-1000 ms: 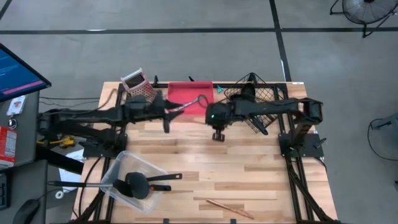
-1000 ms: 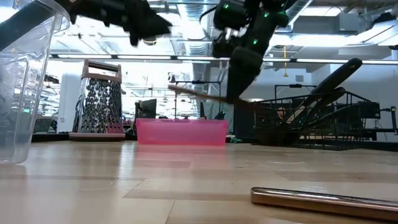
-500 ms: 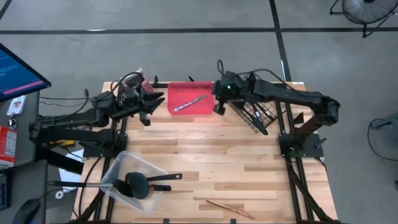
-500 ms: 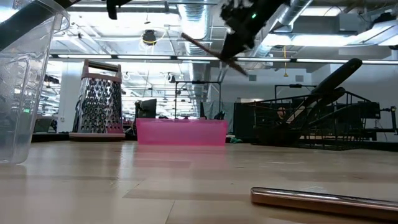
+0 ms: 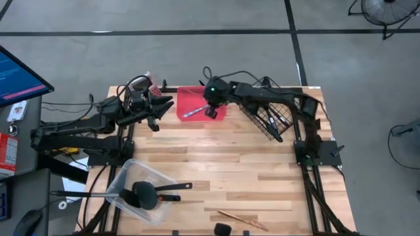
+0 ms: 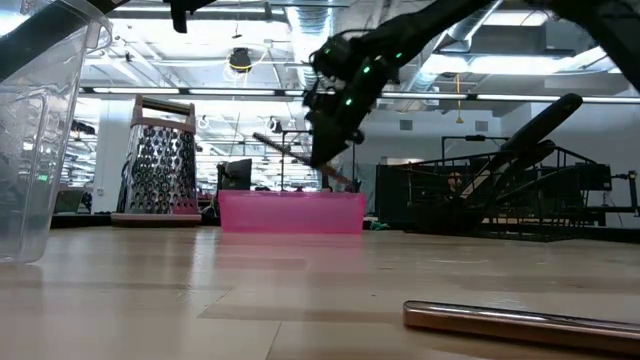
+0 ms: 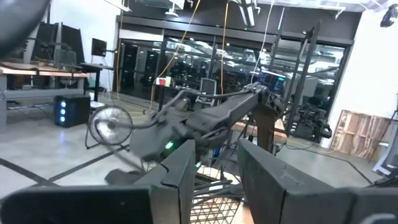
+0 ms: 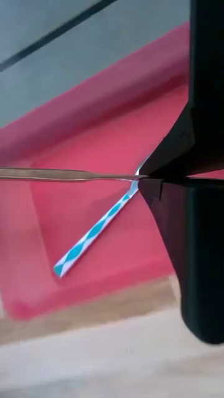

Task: Pick & Place Kitchen Items
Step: Put the gold table knife into the pink bin

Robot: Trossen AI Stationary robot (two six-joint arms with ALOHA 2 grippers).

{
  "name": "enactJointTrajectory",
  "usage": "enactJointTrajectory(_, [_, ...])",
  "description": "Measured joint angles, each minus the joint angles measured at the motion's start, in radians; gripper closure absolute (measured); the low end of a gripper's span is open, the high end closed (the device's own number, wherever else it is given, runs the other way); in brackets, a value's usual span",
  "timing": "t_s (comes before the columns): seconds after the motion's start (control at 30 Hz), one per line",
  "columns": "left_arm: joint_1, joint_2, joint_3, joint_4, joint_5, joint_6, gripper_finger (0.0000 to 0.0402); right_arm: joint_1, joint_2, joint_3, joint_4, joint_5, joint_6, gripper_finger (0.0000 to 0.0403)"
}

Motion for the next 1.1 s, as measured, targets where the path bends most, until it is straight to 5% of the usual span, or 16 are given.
enactJointTrajectory(0.3, [0.0,0.001,0.0,0.0,-0.009,0.0,0.03,-0.006,0.133,0.119,-0.071,0.004,0.01,0.0403])
enactJointTrajectory(0.8, [0.0,0.001,0.0,0.001,-0.022,-0.001,0.03,-0.01,0.183,0.125,-0.106,0.013,0.045,0.04])
enactJointTrajectory(1.1, [0.0,0.001,0.0,0.0,-0.026,0.0,0.03,-0.009,0.171,0.124,-0.116,-0.004,0.041,0.0321])
